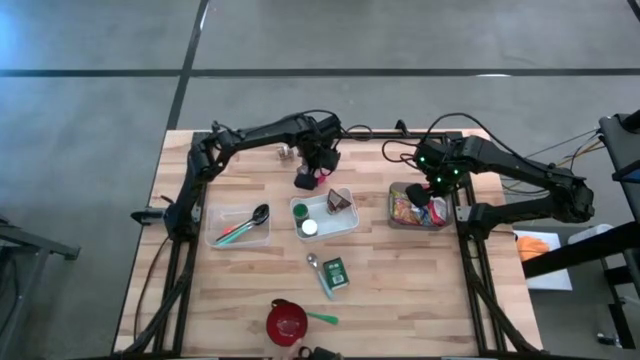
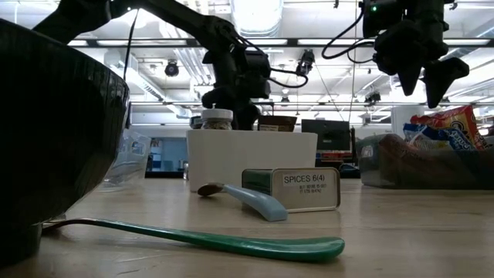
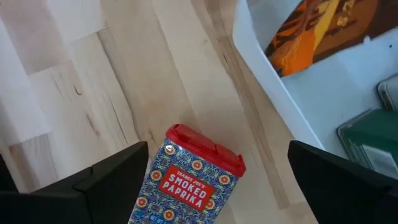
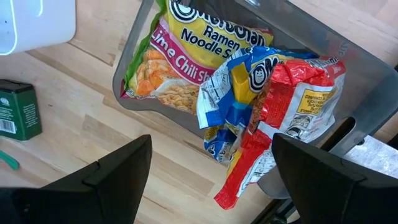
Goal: Pick & Place Food Item
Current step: Put the red seasoning can into the white bin
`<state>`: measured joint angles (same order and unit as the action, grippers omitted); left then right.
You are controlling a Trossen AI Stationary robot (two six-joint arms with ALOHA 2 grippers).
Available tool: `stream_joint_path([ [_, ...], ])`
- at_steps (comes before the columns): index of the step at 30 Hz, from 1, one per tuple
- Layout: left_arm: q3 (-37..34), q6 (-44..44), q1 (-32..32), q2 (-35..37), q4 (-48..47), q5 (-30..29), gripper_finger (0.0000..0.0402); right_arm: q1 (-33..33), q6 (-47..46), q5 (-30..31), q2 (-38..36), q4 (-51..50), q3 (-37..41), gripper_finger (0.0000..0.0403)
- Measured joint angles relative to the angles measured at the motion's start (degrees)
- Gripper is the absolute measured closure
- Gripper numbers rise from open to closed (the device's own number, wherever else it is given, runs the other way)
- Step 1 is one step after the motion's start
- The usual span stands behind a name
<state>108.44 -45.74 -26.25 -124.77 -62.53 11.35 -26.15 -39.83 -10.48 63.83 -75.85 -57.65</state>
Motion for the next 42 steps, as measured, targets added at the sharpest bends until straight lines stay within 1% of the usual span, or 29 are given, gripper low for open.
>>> stream_joint_path([
  [4,-0.3,-3.4,-0.2,0.0,0.1,-0.7,0.0016,0.0,0.0,0.0,0.0,0.2,0.0,0.0073],
  [8,-2.6,-7.1,-0.5,0.0,1.3,-0.9,0.0016,0.0,0.0,0.0,0.0,0.3,0.0,0.0073],
  [12,-5.1,-8.8,-0.8,0.0,3.5,-0.9,0.0016,0.0,0.0,0.0,0.0,0.4,0.0,0.0074],
  [18,-6.9,-9.6,-1.2,0.0,6.9,-1.8,0.0016,0.0,0.0,0.0,0.0,0.6,0.0,0.0073],
  [23,-8.1,-10.5,-1.3,-0.1,7.4,-2.0,0.0016,0.0,0.0,0.0,0.0,1.2,0.0,0.0073],
  [32,-9.6,-15.5,-1.5,-0.2,7.4,-2.9,0.0016,0.0,0.0,0.0,0.0,1.5,0.0,0.0073],
  [37,-10.6,-16.7,-1.3,-0.2,10.4,-3.1,0.0016,0.0,0.0,0.0,0.0,1.5,0.0,0.0073],
  [39,-10.9,-17.1,-1.1,-0.1,12.2,-3.8,0.0016,0.0,0.0,0.0,0.0,1.5,0.0,0.0073],
  [42,-11.4,-17.7,-0.6,-0.1,12.4,-7.4,0.0016,0.0,0.0,0.0,0.0,1.5,0.0,0.0073],
])
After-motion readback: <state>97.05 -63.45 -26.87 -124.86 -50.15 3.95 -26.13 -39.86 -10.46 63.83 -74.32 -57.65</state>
